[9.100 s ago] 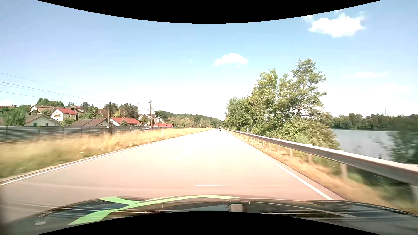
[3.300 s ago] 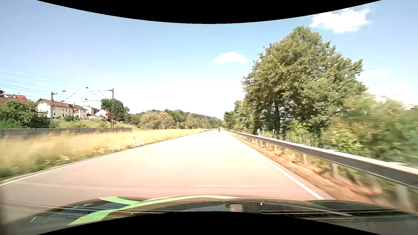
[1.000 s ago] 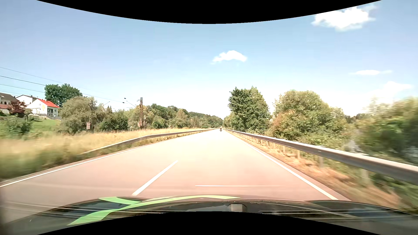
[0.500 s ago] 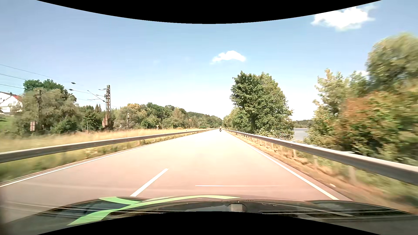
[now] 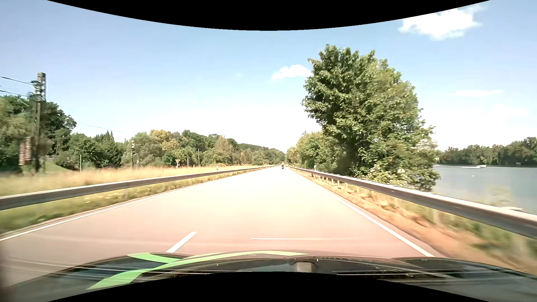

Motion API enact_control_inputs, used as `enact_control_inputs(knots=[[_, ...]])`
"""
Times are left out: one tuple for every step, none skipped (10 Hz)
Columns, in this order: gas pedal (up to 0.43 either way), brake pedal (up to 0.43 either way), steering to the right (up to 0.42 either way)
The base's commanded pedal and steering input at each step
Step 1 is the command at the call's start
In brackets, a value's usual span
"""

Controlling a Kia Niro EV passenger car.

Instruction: Follow the waypoints while adhering to traffic rules and regulations

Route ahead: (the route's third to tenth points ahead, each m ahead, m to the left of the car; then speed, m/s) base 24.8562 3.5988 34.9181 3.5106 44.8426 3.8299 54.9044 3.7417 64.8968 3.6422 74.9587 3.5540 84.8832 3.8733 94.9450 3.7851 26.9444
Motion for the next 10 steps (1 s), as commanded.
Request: enact_control_inputs(knots=[[0.209, 0.0, -0.001], [0.22, 0.0, -0.001], [0.22, 0.0, -0.002], [0.228, 0.0, -0.001], [0.228, 0.0, -0.002], [0.24, 0.0, -0.002], [0.24, 0.0, -0.002], [0.24, 0.0, -0.003], [0.24, 0.0, -0.003], [0.228, 0.0, -0.003]])
